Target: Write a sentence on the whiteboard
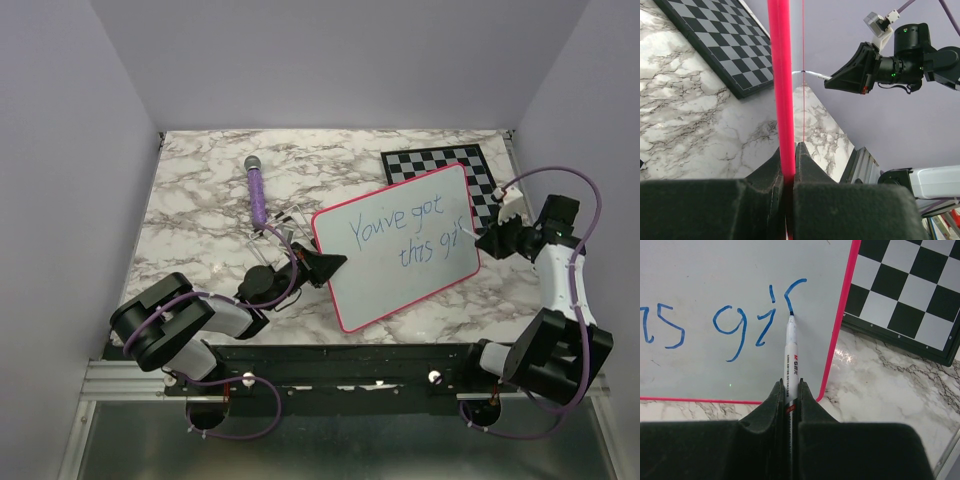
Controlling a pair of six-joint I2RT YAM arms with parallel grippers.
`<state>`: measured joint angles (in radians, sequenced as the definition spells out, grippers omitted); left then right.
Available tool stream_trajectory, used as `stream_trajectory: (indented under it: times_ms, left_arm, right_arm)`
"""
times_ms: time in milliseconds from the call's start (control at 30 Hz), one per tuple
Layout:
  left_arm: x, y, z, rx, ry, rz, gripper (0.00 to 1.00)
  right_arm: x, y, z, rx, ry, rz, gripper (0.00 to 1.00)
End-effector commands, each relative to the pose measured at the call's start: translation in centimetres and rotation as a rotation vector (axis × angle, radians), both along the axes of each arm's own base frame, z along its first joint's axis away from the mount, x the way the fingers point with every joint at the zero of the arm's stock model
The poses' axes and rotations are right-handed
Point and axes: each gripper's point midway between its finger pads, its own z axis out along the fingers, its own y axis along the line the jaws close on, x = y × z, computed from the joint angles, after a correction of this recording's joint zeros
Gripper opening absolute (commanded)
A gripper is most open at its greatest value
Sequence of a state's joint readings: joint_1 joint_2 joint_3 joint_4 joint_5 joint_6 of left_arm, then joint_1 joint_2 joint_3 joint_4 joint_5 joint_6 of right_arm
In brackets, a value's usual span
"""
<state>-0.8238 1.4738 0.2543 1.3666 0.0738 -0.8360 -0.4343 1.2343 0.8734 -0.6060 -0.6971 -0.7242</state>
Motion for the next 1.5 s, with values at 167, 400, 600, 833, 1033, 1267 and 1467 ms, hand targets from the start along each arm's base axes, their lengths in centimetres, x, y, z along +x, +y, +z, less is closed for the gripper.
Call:
stream_trajectory:
  times_ms: [167, 400, 600, 833, 1033, 1267, 1467]
  left_arm:
    - [-1.0, -0.4, -1.2, 0.085, -0.068, -0.053, 0.00]
    - [-1.0, -0.2, -1.0, 0.082, -0.068, -0.043, 0.00]
    - [-1.0, -0.2, -1.2, 0.081, -0.064, -0.040, 0.00]
    - [-1.0, -0.3, -1.3, 0.077, -0.059, -0.047, 0.00]
    - [-1.0, -0.5, -1.5, 0.075, -0.054, -0.053, 0.00]
    - [-1.1, -0.6, -1.5, 0.077, -0.060, -0.061, 0.00]
    - [-1.1, -0.6, -1.6, 0.081, -0.063, -0.063, 0.00]
  right_arm:
    - [-2.4, -0.3, -2.6, -0.043, 0.081, -0.017, 0.01]
    - [-3.8, 0.0, -3.9, -0.056, 0.112, -0.004, 0.01]
    - [-4.9, 0.7, -4.7, -0.042, 0.139, 0.024, 0.01]
    - [-4.7, 1.9, -2.3, -0.002, 0.079, 0.069, 0.01]
    - [-2.8, 1.8, 2.2, 0.003, -0.042, 0.045, 0.01]
    - [-0.5, 0.7, 2.5, 0.010, -0.045, 0.013, 0.01]
    - [0.2, 0.7, 1.9, 0.039, -0.027, 0.021, 0.01]
